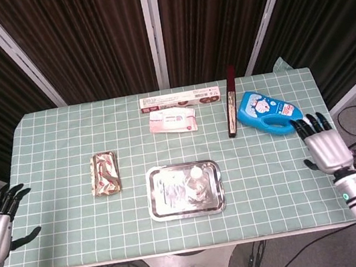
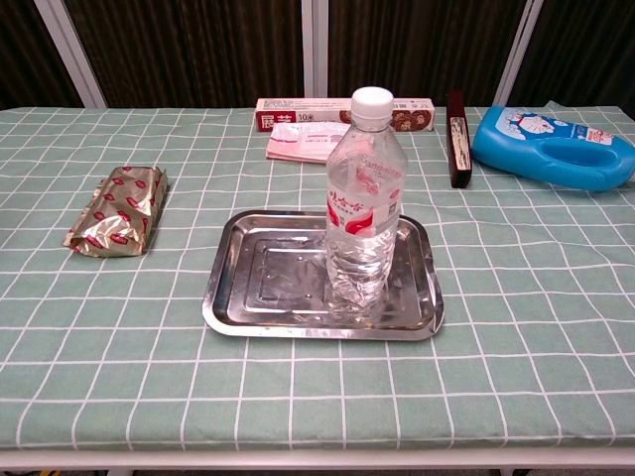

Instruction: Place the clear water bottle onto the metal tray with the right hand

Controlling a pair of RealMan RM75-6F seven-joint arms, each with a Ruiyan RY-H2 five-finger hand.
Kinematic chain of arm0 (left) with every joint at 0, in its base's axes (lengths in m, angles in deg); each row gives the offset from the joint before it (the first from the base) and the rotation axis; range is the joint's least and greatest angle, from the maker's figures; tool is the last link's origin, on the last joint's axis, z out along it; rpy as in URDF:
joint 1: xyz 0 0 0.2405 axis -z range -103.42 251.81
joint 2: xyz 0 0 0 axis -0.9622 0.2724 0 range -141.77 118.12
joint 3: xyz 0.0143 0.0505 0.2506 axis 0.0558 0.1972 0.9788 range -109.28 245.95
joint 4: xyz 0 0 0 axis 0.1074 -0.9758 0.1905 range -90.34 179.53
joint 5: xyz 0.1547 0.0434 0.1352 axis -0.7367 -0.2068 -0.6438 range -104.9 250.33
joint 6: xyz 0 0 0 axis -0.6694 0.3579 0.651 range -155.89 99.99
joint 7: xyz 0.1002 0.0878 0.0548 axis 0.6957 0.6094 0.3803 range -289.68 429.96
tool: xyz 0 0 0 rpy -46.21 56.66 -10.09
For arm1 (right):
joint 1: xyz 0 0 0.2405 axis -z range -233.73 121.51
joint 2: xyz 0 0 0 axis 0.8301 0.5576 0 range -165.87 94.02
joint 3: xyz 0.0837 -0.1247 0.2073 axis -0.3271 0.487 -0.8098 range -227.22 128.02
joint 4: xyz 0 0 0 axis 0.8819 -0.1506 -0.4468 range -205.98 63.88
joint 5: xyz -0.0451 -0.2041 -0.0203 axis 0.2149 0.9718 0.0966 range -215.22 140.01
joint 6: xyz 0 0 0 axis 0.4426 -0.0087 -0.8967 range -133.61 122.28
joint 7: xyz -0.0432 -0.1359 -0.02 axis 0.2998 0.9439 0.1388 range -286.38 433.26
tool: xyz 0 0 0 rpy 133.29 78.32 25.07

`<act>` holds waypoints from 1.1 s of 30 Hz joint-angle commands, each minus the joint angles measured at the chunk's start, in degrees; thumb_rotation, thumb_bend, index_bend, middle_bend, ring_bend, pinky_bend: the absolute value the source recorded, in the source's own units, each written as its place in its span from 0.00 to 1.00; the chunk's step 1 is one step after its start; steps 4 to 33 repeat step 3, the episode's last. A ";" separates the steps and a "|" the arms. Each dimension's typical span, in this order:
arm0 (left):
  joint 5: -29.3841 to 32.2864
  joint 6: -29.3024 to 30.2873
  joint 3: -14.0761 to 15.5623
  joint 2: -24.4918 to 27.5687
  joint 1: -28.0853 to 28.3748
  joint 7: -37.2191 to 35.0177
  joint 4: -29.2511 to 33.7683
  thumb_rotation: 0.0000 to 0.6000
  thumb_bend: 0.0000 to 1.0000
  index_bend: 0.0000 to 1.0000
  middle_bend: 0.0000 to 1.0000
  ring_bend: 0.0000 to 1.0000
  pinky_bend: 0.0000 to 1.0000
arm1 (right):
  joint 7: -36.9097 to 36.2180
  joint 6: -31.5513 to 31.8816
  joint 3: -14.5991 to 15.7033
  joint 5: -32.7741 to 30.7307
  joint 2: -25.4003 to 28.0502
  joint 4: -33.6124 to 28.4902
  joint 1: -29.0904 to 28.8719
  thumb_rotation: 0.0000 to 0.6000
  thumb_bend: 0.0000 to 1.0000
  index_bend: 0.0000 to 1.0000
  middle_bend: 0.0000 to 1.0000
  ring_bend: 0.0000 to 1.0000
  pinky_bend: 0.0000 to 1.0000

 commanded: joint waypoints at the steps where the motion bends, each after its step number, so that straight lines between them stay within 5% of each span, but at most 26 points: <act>1: 0.12 -0.23 0.00 -0.36 0.09 -0.55 -0.48 1.00 0.14 0.24 0.23 0.10 0.19 | -5.38 14.06 3.21 8.57 -1.95 3.77 10.60 1.00 0.10 0.00 0.11 0.00 0.00; 33: -0.02 -0.31 0.04 -0.70 0.18 -0.80 -0.79 1.00 0.14 0.24 0.23 0.10 0.19 | -6.78 15.40 2.99 10.53 -2.64 4.62 11.85 1.00 0.10 0.00 0.11 0.00 0.00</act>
